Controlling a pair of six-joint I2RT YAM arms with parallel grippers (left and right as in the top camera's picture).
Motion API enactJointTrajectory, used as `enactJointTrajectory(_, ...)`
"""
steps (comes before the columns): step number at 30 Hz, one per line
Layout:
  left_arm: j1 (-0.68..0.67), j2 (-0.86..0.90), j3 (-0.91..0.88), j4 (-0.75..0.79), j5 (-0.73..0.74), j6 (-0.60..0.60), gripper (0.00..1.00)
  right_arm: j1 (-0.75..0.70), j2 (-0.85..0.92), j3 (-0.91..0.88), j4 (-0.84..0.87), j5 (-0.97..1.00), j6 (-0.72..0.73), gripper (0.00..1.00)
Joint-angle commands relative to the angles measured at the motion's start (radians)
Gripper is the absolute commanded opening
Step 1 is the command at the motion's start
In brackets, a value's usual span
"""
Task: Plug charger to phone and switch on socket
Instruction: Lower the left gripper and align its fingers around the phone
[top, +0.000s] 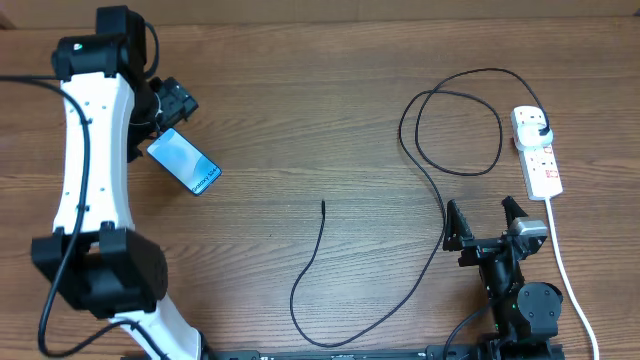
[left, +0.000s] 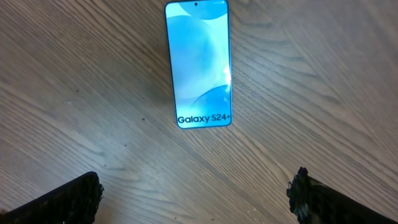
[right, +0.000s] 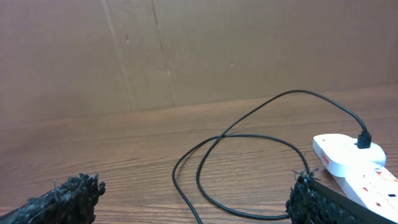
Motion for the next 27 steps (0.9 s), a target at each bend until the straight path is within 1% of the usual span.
enactJointTrajectory(1, 0.0, 0.063, 0.002, 0.004, -0.02, -0.015, 1.0, -0.003, -0.01, -0.011, 0.005, 0.007, -0.005, 1.0)
enactJointTrajectory(7, 0.0, 0.154, 0.002, 0.034, -0.02, -0.014, 1.0, -0.003, -0.01, -0.011, 0.005, 0.006, -0.005, 1.0)
enactJointTrajectory(12, 0.0, 0.2, 0.002, 0.026, -0.021, -0.022, 1.0, -0.003, -0.01, -0.011, 0.005, 0.007, -0.005, 1.0)
enactJointTrajectory(20, -0.001, 0.209, 0.002, 0.008, -0.089, -0.022, 1.0, -0.003, -0.01, -0.011, 0.005, 0.006, -0.005, 1.0)
enactJointTrajectory(27, -0.001, 0.21, 0.001, 0.022, -0.095, -0.023, 1.0, -0.003, -0.01, -0.011, 0.005, 0.007, -0.005, 1.0)
